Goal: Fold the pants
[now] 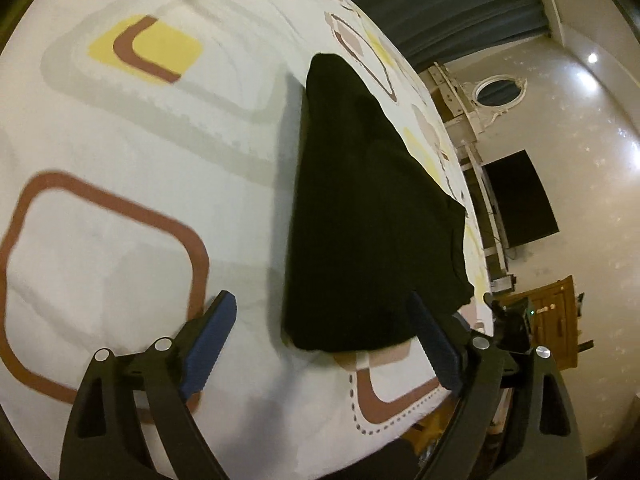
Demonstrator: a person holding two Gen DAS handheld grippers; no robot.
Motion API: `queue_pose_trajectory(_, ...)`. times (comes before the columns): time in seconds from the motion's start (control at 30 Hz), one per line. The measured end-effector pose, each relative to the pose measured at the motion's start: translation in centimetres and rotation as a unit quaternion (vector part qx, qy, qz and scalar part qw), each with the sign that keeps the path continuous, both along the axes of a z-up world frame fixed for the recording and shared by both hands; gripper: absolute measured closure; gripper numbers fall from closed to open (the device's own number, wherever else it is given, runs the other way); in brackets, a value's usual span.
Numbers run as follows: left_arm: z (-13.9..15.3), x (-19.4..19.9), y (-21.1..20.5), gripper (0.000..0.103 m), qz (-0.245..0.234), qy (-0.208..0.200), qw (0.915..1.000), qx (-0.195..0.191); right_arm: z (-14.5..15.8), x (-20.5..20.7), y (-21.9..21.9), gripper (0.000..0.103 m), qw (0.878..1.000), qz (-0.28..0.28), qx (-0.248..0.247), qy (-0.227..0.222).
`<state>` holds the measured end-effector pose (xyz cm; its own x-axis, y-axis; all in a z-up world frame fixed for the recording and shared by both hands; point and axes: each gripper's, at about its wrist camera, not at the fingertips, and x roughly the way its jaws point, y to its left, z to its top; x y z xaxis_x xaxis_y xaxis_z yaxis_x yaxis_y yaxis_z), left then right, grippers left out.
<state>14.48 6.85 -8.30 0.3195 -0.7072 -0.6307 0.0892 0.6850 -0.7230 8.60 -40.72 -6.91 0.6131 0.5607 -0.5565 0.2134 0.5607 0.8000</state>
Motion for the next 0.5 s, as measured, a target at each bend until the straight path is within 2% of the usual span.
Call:
queue_pose_trajectory(0.2, -0.3, 0.2, -0.3, 0.016, 0.013, 0.007, 0.9999, -0.008, 0.0, -0.3, 0.6, 0.019, 1.000, -0.003, -0.001, 0.006)
queue_pose_trajectory(0.5, -0.7, 1.2, -1.2, 0.015, 0.024, 0.019, 0.9994, -0.016, -0.6, 3.1, 2.9, 0.018, 1.000, 0.010, -0.011, 0.014)
